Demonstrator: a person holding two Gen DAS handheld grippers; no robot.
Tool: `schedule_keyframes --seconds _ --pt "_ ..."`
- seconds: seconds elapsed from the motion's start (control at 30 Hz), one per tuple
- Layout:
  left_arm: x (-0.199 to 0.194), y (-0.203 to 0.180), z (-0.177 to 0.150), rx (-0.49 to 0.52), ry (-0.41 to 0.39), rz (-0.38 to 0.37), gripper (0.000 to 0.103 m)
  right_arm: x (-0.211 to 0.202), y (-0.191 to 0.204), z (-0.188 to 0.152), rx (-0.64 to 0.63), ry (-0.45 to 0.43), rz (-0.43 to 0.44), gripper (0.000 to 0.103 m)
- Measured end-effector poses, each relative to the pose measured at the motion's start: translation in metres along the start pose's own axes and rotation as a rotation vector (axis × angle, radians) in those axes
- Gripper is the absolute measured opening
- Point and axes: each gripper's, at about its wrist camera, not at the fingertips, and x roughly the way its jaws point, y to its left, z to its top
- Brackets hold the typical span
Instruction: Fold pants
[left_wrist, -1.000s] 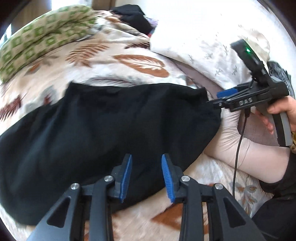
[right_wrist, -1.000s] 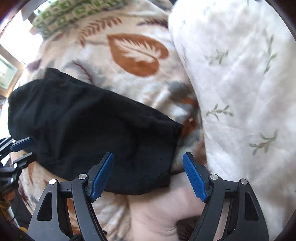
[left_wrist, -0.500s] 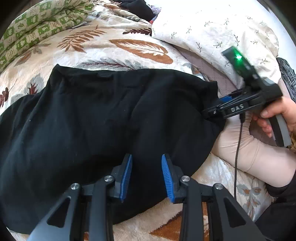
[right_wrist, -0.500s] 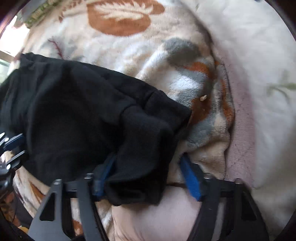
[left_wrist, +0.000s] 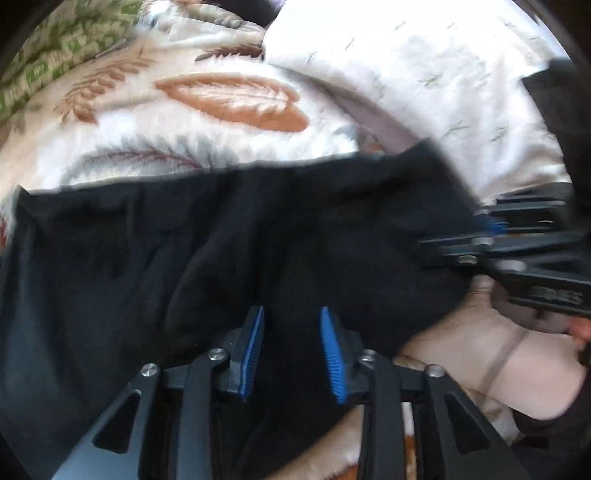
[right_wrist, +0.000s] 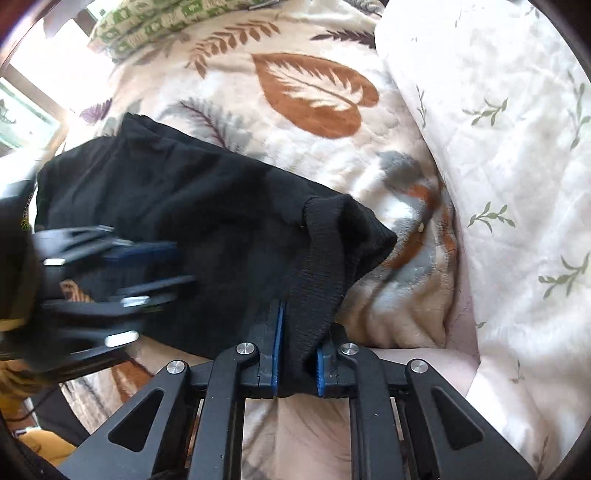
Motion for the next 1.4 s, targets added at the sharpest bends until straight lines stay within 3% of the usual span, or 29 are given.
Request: schedule_keyframes --seconds 0.23,0.37,0.47,0.53,0.63,0.77,0.83,0.9,1.0,1.03,1.17,1.3,1.4 --pt "-0.036 0.02 -0.005 -0.076 -0.108 -0.029 0.032 -0.004 0.001 -0.002 0.015 -0.014 0.021 0.013" --pt "-0.017 0.044 -0.013 -0.09 -0.015 0.04 0.028 -0.018 0.018 0.007 0.005 -0.047 0.063 0.013" --pt "-0.032 0.056 -0.014 -0.147 -0.047 -0.025 0.026 -0.028 0.031 0.012 -0.021 -0.079 0.093 0.013" --pt "-0.057 0.064 -0.021 -0.166 -0.127 -0.052 0.026 -0.031 0.043 0.017 -0.034 -0.097 0.118 0.013" --pt "-0.087 0.087 -0.032 -0.205 -0.194 -0.01 0.028 -0.037 0.066 0.022 -0.058 -0.121 0.163 0.013" --pt "-0.097 0.126 -0.047 -0.267 -0.186 0.061 0.028 -0.029 0.1 0.029 -0.099 -0.132 0.227 0.013" --pt "-0.095 0.142 -0.053 -0.319 -0.181 0.048 0.028 -0.013 0.125 0.037 -0.122 -0.13 0.263 0.013" --pt "-0.097 0.154 -0.061 -0.367 -0.191 0.027 0.028 0.014 0.145 0.045 -0.135 -0.088 0.299 0.018" --pt "-0.097 0.167 -0.07 -0.415 -0.195 -0.023 0.028 0.045 0.161 0.046 -0.144 -0.024 0.301 0.049" --pt "-0.099 0.168 -0.071 -0.416 -0.195 -0.028 0.028 0.043 0.162 0.042 -0.149 -0.034 0.306 0.053" --pt "-0.106 0.16 -0.071 -0.392 -0.215 -0.064 0.03 0.012 0.15 0.025 -0.178 -0.111 0.335 0.057" --pt "-0.106 0.139 -0.069 -0.368 -0.211 -0.135 0.044 -0.016 0.138 -0.003 -0.267 -0.201 0.215 0.061" --pt "-0.098 0.118 -0.06 -0.325 -0.185 -0.138 0.054 -0.014 0.143 -0.019 -0.314 -0.238 0.184 0.061"
